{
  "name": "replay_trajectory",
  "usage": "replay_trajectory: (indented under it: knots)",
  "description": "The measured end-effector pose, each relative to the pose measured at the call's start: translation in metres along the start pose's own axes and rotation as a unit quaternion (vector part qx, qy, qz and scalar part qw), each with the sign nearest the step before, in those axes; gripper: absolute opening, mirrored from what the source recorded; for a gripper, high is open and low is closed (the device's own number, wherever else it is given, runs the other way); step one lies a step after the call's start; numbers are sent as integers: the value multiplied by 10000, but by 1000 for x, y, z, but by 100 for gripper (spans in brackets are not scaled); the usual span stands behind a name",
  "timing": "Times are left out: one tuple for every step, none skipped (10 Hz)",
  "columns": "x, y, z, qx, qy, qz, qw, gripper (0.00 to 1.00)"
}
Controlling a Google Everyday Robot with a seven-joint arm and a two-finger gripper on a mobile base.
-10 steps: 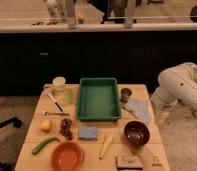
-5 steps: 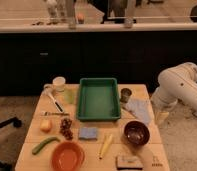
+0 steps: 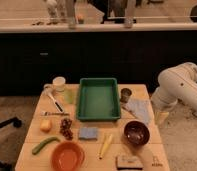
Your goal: Place eraser in tray
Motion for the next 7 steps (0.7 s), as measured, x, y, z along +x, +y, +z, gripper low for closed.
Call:
replay_trajectory:
  knots:
    - [0, 0, 0, -1, -1, -1, 10000, 80]
    - [0, 0, 0, 13, -9, -18, 10000, 80]
    - [0, 3, -4, 51, -42, -96, 9999, 80]
    - [-2, 10, -11, 99, -72, -186, 9998, 80]
    - [-3, 16, -16, 150, -81, -260, 9995, 80]
    - [-6, 21, -20, 190, -96, -332, 9992, 80]
    - [-11, 28, -27, 244, -115, -444, 9986, 80]
